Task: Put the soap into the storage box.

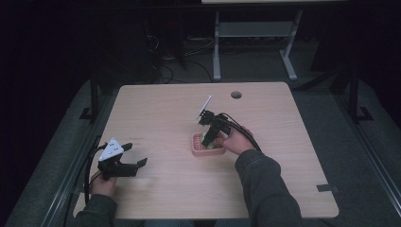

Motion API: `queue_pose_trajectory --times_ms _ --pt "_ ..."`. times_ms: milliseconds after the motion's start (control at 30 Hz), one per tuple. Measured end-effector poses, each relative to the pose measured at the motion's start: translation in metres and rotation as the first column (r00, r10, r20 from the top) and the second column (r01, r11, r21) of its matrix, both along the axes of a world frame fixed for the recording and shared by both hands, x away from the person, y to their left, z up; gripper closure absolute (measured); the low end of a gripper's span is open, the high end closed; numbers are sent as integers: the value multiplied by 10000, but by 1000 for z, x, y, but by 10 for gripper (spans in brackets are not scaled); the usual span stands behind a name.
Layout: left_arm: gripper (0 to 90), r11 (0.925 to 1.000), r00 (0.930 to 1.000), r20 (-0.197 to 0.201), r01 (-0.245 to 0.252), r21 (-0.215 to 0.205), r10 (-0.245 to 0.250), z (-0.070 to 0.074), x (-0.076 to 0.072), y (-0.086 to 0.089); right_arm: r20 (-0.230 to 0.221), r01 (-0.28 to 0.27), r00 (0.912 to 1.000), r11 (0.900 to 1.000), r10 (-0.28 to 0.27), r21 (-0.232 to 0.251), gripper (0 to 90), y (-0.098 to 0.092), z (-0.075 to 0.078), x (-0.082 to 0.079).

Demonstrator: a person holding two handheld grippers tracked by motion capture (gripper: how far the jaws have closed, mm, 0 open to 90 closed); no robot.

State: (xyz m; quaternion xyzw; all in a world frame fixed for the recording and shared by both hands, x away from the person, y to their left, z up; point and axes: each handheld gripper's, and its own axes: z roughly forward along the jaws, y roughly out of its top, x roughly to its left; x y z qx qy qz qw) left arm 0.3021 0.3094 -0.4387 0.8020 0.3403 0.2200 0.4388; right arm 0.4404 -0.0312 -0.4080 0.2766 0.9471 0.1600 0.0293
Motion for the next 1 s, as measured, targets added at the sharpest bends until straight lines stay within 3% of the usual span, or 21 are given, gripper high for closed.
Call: queue_pose_trajectory --times_ms 1000 --pt "144 9999 9999 -113 42 104 -41 -1 0 -1 132 362 9992 9974 -371 623 244 -25 13 -9"
